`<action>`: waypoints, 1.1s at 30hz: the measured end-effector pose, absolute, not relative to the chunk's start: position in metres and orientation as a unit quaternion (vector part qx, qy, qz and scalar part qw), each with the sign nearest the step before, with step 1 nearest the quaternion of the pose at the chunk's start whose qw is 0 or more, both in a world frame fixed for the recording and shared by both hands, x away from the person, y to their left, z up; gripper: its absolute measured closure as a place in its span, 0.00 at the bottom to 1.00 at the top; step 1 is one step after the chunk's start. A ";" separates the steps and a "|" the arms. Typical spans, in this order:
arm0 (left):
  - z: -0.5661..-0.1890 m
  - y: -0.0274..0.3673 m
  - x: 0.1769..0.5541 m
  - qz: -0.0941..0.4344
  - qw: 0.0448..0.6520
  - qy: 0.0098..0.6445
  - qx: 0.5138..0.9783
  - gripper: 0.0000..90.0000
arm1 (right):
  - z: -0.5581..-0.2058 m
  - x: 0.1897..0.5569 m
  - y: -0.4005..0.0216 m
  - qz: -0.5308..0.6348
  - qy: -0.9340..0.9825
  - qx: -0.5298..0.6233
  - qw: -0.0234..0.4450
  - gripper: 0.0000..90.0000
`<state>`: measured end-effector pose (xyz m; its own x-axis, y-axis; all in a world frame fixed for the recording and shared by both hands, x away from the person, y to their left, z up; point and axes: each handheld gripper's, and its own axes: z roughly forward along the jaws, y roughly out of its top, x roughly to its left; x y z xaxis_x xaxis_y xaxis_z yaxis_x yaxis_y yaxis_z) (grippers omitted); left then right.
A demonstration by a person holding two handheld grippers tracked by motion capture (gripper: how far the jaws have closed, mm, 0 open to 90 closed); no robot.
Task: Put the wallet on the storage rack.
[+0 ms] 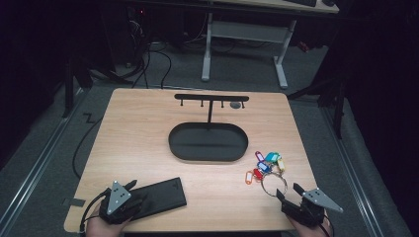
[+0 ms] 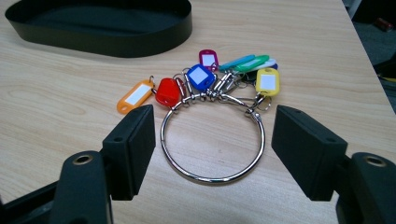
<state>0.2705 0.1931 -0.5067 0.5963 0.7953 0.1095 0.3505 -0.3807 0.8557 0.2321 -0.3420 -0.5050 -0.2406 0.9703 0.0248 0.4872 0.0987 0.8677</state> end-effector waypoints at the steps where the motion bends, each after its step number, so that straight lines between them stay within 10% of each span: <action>1: -0.507 0.193 0.271 0.264 0.421 0.364 0.788 0.52 | -0.505 0.232 -0.342 0.402 0.677 0.538 0.301 0.34; 18: -0.502 0.224 0.270 0.278 0.415 0.391 0.773 0.63 | -0.510 0.232 -0.355 0.396 0.668 0.549 0.310 0.36; 33: -0.518 0.256 0.238 0.262 0.356 0.418 0.793 0.94 | -0.510 0.231 -0.354 0.394 0.676 0.542 0.307 0.39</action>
